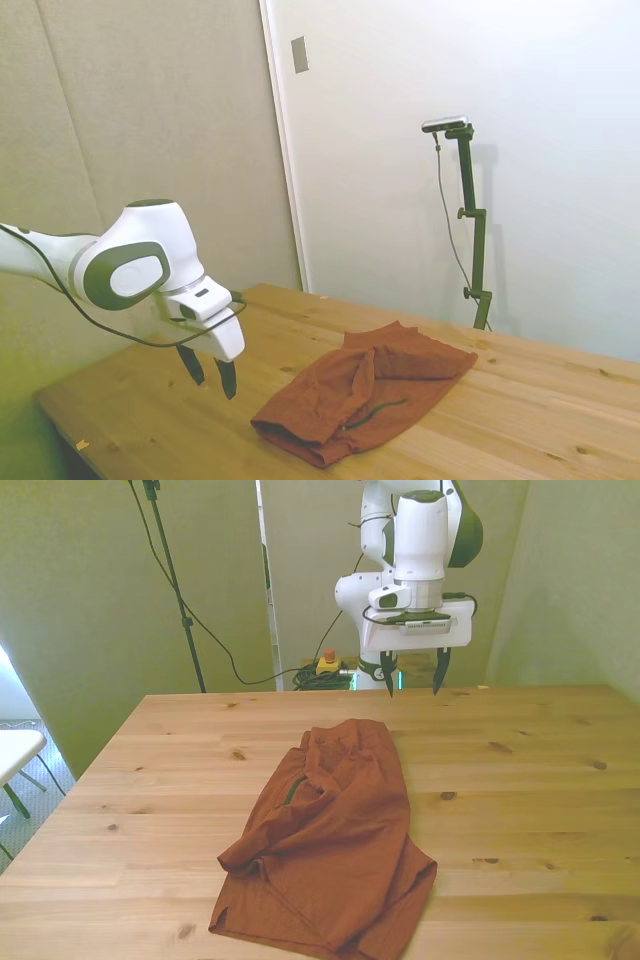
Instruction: Unfold the shorts
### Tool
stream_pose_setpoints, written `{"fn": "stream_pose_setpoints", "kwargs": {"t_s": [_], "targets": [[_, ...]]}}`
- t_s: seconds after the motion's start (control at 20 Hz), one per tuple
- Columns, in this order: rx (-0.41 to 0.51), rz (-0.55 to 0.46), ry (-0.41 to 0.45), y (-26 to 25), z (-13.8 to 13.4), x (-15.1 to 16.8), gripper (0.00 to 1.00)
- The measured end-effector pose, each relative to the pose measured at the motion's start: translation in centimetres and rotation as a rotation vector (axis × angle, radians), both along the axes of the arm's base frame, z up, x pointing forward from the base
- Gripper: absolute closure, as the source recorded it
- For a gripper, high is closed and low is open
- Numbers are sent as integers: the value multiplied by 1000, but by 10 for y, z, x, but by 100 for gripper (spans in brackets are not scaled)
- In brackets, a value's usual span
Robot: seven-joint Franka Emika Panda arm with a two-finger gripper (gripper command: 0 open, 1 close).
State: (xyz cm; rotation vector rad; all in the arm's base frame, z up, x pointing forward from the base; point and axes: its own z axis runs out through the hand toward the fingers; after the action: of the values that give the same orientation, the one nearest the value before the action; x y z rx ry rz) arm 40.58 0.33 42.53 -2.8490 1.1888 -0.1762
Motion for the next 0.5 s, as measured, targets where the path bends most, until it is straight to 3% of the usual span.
{"fn": "stream_pose_setpoints", "kwargs": {"t_s": [0.25, 0.5], "targets": [[17, -40, -23, -18, 10, 5, 0], [59, -130, -88, -114, 40, 19, 0]]}}
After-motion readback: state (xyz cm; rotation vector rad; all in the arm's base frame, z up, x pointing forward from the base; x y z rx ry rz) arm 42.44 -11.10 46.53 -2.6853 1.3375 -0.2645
